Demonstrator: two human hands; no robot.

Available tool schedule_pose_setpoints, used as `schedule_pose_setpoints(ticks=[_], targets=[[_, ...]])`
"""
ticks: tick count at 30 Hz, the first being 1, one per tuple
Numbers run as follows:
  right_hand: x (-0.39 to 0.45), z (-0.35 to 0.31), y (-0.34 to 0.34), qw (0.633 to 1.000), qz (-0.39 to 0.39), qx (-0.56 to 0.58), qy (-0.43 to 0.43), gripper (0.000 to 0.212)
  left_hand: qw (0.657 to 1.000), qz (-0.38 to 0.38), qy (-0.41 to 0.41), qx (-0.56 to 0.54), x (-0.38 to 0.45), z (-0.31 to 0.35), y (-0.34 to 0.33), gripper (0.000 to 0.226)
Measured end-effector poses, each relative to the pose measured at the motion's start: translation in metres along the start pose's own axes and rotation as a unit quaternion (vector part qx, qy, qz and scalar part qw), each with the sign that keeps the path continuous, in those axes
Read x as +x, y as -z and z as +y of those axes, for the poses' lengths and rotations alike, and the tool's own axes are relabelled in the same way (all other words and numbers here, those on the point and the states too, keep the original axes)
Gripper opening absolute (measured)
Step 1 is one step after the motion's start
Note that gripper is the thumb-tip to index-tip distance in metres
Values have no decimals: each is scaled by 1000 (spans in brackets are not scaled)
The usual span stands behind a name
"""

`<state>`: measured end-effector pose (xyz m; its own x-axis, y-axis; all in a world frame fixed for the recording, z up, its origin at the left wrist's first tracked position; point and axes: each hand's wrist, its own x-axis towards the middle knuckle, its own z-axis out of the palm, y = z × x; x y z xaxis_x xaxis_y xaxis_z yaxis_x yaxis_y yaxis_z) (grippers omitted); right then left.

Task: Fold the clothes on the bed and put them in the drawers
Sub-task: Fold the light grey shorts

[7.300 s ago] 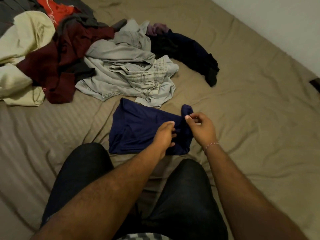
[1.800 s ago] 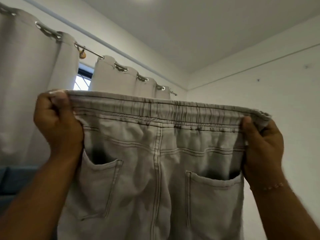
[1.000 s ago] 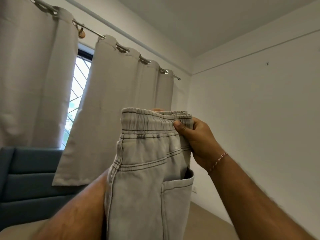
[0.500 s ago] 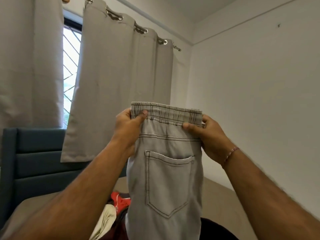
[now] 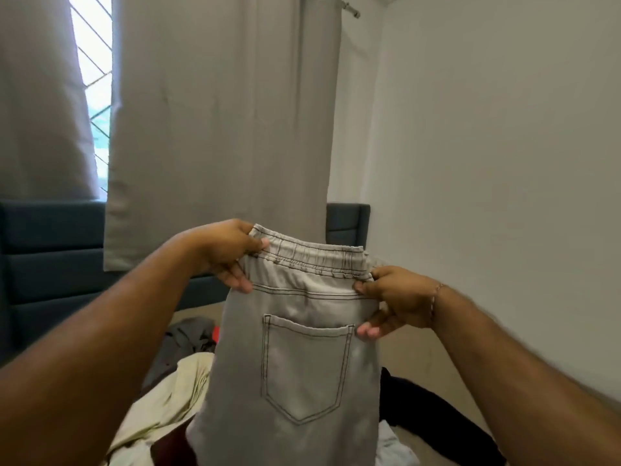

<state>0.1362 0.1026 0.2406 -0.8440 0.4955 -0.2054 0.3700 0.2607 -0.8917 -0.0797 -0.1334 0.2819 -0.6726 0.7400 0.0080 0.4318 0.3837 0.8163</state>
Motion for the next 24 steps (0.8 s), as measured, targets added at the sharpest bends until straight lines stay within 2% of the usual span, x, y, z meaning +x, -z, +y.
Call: schedule_pose_setpoints(ticks=[1,3,4,6,9,12,15,18,21,24], targets=[[17,-8,4,998,59,-18,21,20,1000,1,5,-25,15,7,0,24],[49,-39,24,967,224,-59,105,10,994,48,-50,-85,49,36,7,22],[59,-61,36,938,301,-69,156,7,983,85,-110,-122,64,56,12,19],[66,-108,62,876,403,-24,265,7,934,160,-255,-193,80,104,26,8],[49,-179,103,801,447,57,394,11,849,210,-412,-257,79,181,50,17],[18,-220,126,769,447,75,451,15,808,206,-486,-260,59,224,70,20],[-7,-217,123,763,431,79,476,19,805,187,-500,-260,34,219,70,21],[-26,-180,94,777,423,80,459,23,819,182,-478,-258,7,178,48,19],[-42,-100,50,800,410,72,432,22,840,194,-458,-219,-29,97,3,4],[-68,36,-18,845,360,39,393,17,886,196,-402,-119,-80,-26,-67,18]])
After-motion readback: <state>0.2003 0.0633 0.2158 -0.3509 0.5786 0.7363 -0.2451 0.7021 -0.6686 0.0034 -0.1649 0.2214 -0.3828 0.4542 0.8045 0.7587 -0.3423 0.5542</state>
